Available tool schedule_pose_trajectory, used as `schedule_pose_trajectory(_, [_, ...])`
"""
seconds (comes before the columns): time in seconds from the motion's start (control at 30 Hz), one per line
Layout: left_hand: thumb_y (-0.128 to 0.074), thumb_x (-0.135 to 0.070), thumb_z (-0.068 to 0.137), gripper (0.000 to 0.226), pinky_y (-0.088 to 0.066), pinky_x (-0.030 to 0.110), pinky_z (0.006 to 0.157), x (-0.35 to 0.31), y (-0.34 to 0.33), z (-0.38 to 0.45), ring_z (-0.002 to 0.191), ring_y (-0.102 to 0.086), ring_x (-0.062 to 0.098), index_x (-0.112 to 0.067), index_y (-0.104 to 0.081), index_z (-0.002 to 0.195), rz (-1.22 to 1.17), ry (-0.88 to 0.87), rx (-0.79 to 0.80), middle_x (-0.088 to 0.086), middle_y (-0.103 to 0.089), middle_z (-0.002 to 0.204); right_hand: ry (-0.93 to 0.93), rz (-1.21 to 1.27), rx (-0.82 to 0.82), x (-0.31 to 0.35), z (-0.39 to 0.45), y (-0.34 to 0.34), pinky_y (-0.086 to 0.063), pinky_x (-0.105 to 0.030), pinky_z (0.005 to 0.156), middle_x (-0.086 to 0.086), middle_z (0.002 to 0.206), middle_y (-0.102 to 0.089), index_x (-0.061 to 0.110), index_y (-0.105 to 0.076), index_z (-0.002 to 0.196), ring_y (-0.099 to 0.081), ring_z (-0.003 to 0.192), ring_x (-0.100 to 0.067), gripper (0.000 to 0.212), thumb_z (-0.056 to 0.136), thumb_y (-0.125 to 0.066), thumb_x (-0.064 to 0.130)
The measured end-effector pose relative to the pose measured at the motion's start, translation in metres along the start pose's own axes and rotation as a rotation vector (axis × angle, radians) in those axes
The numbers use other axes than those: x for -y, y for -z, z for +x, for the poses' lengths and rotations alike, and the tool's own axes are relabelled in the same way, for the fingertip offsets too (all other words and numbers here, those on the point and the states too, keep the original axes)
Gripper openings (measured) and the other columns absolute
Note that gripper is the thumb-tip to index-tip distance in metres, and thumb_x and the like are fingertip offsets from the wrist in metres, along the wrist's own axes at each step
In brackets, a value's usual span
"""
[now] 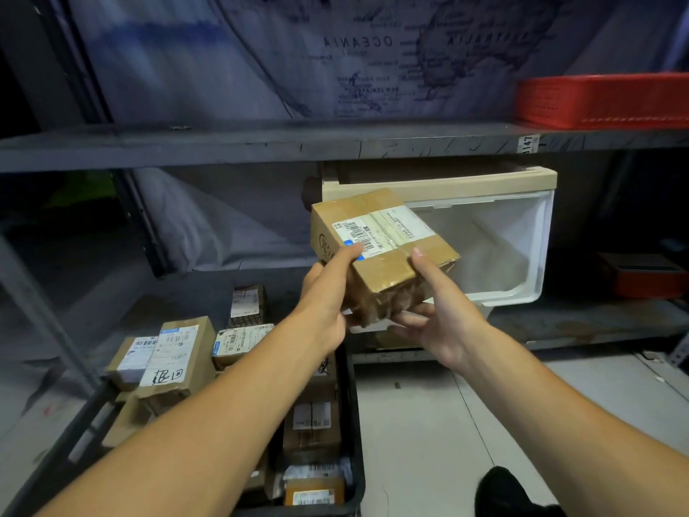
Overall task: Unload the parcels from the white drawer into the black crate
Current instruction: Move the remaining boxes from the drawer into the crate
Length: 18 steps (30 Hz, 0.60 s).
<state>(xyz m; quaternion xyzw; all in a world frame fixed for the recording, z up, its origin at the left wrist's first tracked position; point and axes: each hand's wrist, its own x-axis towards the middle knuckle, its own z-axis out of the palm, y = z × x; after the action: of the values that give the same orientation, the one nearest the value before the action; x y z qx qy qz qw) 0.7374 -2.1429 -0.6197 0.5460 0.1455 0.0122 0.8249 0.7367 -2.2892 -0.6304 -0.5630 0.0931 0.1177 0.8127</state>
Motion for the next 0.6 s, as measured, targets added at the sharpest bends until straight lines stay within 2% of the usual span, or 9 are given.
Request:
schedule_pose_trajectory(0.1, [-0.073,-0.039,0.087,0.03,-0.061,0.048,0.084,-0.008,0.007,0.002,0.088,-0.076,0.024,-0.023,-0.07,0.112,0.038,-0.018,-0.07,0.002,-0.08,0.092,-0.015,-0.03,0.036,0.004,-0.003,0.003,-0.046,-0.061,0.099,-0.008,0.119,-0.072,0.031,-0.062,0.121,-0.072,0.105,-0.031,0.05,0.083,-0.072,0.061])
schedule_pose_trajectory(0.17, [-0.072,-0.039,0.088,0.027,-0.062,0.044,0.081,-0.012,0.014,0.003,0.081,-0.076,0.023,-0.022,-0.07,0.109,0.039,-0.012,-0.086,0.002,-0.08,0.088,-0.025,-0.026,0.035,0.011,-0.005,0.008,-0.04,-0.063,0.108,-0.007,0.121,-0.071,0.03,-0.065,0.116,-0.067,0.112,-0.032,0.047,0.085,-0.066,0.066])
schedule_pose_trajectory(0.23, [-0.074,-0.039,0.084,0.032,-0.062,0.044,0.079,-0.015,0.022,0.007,0.081,-0.076,0.025,-0.021,-0.071,0.111,0.055,0.0,-0.079,0.004,-0.08,0.093,-0.043,-0.024,0.03,0.017,-0.005,0.013,-0.046,-0.059,0.104,-0.008,0.111,-0.072,0.023,-0.065,0.12,-0.068,0.107,-0.029,0.058,0.084,-0.064,0.069])
schedule_pose_trajectory(0.3, [-0.077,-0.041,0.076,0.044,-0.061,0.046,0.081,-0.02,0.028,0.009,0.093,-0.076,0.028,-0.022,-0.072,0.115,0.095,0.018,-0.027,0.006,-0.079,0.103,-0.084,-0.029,0.039,0.019,-0.005,0.016,-0.058,-0.047,0.085,-0.003,0.085,-0.069,0.017,-0.061,0.127,-0.064,0.084,-0.022,0.066,0.082,-0.069,0.065])
schedule_pose_trajectory(0.33, [-0.078,-0.043,0.071,0.05,-0.059,0.049,0.087,-0.023,0.03,0.01,0.099,-0.075,0.03,-0.022,-0.073,0.117,0.12,0.036,0.007,0.007,-0.078,0.108,-0.096,-0.042,0.054,0.02,-0.006,0.017,-0.058,-0.038,0.073,-0.001,0.073,-0.062,0.015,-0.06,0.128,-0.055,0.071,-0.019,0.064,0.084,-0.07,0.06])
schedule_pose_trajectory(0.4, [-0.078,-0.045,0.069,0.056,-0.054,0.051,0.096,-0.025,0.032,0.014,0.105,-0.072,0.03,-0.022,-0.072,0.119,0.149,0.066,0.046,0.007,-0.077,0.114,-0.099,-0.072,0.074,0.019,-0.006,0.019,-0.049,-0.025,0.056,0.002,0.057,-0.049,0.014,-0.06,0.123,-0.035,0.053,-0.014,0.05,0.089,-0.067,0.05])
schedule_pose_trajectory(0.5, [-0.071,-0.044,0.084,0.039,-0.05,0.048,0.102,-0.027,0.032,0.011,0.105,-0.071,0.029,-0.022,-0.075,0.116,0.129,0.091,0.058,0.006,-0.077,0.113,-0.08,-0.063,0.067,0.019,-0.007,0.017,-0.042,-0.024,0.053,0.003,0.051,-0.053,0.016,-0.062,0.114,-0.026,0.047,-0.011,0.035,0.094,-0.063,0.046])
schedule_pose_trajectory(0.57, [-0.068,-0.052,0.087,0.036,-0.049,0.052,0.103,-0.027,0.03,0.008,0.105,-0.072,0.029,-0.024,-0.077,0.109,0.093,0.102,0.077,0.004,-0.078,0.106,-0.064,-0.01,0.038,0.02,-0.009,0.013,-0.053,-0.027,0.052,-0.002,0.055,-0.061,0.016,-0.062,0.106,-0.037,0.048,-0.014,0.03,0.095,-0.063,0.044])
schedule_pose_trajectory(0.6, [-0.068,-0.054,0.087,0.036,-0.05,0.05,0.101,-0.027,0.029,0.006,0.101,-0.071,0.029,-0.022,-0.076,0.102,0.061,0.106,0.068,0.004,-0.079,0.099,-0.054,0.027,0.015,0.02,-0.009,0.011,-0.06,-0.033,0.06,-0.006,0.061,-0.066,0.017,-0.06,0.101,-0.048,0.056,-0.019,0.027,0.094,-0.065,0.043])
